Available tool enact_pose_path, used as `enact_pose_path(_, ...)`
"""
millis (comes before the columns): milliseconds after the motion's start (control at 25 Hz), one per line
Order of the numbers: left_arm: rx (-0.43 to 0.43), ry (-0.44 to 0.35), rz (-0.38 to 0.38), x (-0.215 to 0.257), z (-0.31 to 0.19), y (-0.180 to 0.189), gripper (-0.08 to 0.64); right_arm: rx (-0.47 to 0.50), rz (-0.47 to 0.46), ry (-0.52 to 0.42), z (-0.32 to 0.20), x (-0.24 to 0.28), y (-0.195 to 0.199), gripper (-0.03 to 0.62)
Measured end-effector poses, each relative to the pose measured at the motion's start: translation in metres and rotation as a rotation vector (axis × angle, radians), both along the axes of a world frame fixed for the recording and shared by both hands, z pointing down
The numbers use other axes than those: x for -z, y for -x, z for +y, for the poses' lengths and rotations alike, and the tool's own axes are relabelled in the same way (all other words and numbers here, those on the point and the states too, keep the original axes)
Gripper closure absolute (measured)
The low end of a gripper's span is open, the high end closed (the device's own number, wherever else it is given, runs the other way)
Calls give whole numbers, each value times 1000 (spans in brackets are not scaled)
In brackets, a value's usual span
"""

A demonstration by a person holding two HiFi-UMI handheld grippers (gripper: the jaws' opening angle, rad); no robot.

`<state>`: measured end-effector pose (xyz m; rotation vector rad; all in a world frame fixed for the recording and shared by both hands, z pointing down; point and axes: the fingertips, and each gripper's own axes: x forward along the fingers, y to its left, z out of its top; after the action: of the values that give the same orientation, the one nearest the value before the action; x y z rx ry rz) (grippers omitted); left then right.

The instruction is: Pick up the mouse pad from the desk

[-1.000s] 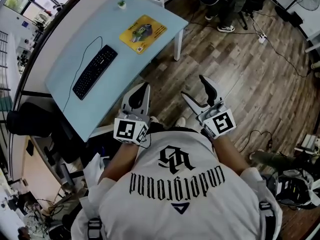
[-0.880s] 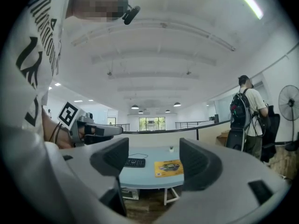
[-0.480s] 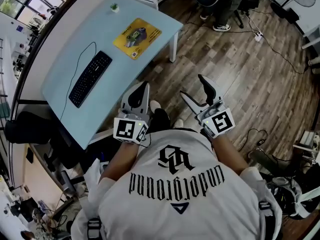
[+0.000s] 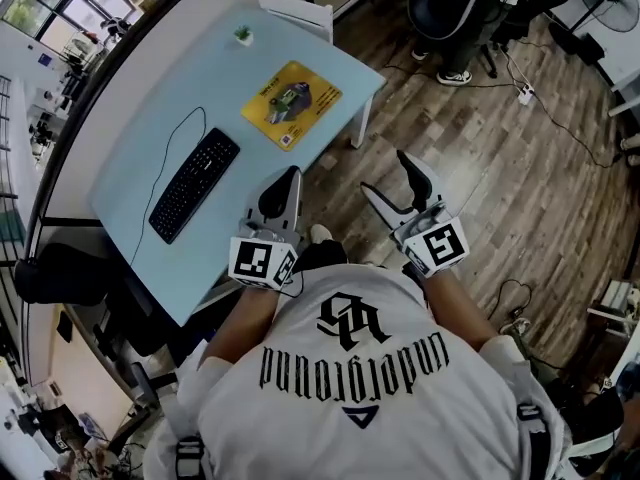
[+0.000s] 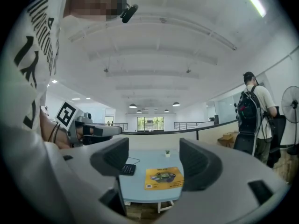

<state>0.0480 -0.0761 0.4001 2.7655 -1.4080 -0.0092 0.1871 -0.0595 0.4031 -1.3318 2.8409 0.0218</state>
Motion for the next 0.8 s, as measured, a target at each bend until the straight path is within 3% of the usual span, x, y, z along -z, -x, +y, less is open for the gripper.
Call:
enact_pose_path(280, 35, -29, -15, 12, -60, 52, 552, 41, 24, 0, -70, 5, 55, 265)
enact_pose_path(560, 110, -8, -7, 10, -81, 106, 552, 93, 51, 27, -109, 2, 106, 268)
enact_pose_path(800, 166, 9, 0, 3, -88, 130, 552, 142, 63, 71, -135, -11, 129, 275)
